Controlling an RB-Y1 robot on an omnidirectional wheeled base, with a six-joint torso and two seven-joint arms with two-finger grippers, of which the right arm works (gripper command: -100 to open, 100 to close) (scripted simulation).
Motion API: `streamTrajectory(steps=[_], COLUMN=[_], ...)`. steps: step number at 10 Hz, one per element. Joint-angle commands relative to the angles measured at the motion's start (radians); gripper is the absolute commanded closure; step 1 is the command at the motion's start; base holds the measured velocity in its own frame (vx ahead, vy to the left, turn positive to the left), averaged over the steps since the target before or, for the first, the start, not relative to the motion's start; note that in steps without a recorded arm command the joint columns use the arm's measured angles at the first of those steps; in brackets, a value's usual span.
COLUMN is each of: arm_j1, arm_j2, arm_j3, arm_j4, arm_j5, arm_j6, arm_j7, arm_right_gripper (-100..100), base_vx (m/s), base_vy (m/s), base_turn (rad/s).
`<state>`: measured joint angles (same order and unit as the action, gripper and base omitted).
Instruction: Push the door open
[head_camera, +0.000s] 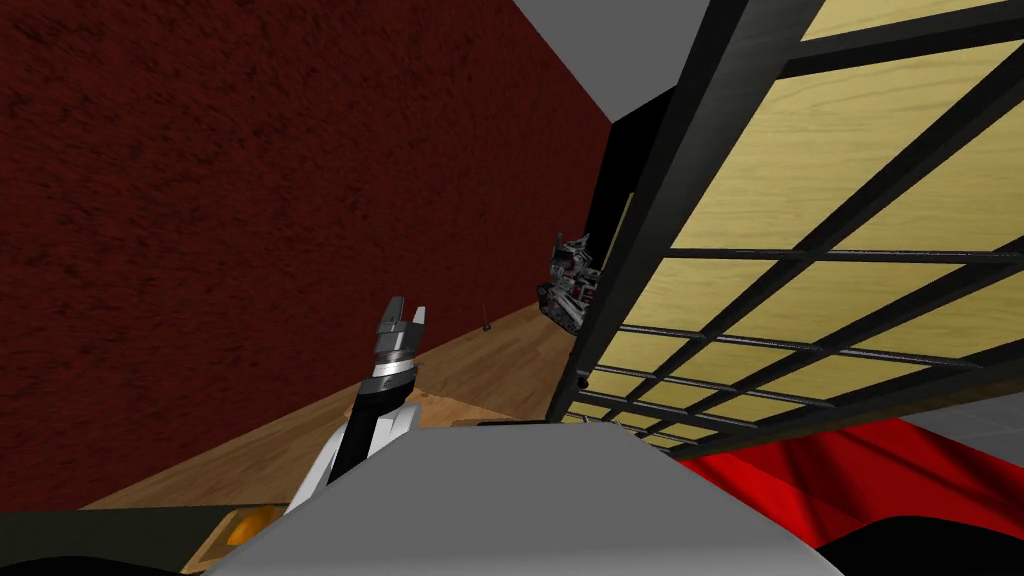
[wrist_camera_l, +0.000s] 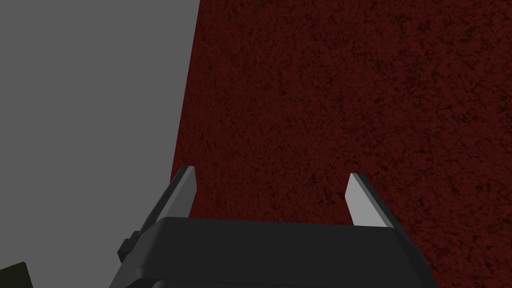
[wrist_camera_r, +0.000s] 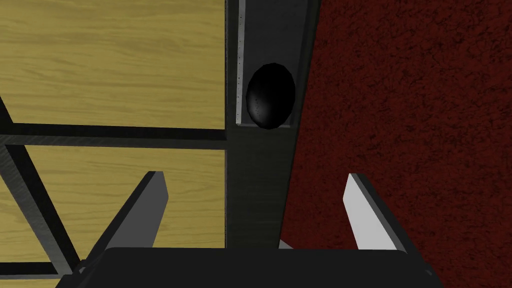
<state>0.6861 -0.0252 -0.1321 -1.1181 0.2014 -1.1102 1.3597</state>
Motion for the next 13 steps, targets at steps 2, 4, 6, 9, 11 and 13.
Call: streamTrajectory(steps=[2,4,6,9,11,13], arm_j1=[-0.008,-0.019,-0.014,-0.014,-0.014,-0.019], arm_j2=[0.0,0.034,0.023,0.023,0.023,-0.004], arm_j3=[-0.006,-0.013,-0.01,-0.01,-0.01,-0.036], arm_j4=[-0.011,-0.014,-0.019,-0.019,-0.019,-0.01], arm_j5=[-0.002,-0.005,-0.004,-0.004,-0.004,-0.04], arm_j6=[0.02,0.035,0.034,0.034,0.034,0.035], arm_j7=[-0.003,-0.005,-0.005,-0.005,-0.005,0.002], arm_right_gripper=[-100,-100,100,100,100,-100], base_vx=[0.237,0.227,0.045,-0.033,-0.006,0.053], base_vy=[-0.029,-0.035,-0.006,0.005,0.0,0.115], base_turn=[0.022,0.033,0.002,-0.001,0.0,-0.189])
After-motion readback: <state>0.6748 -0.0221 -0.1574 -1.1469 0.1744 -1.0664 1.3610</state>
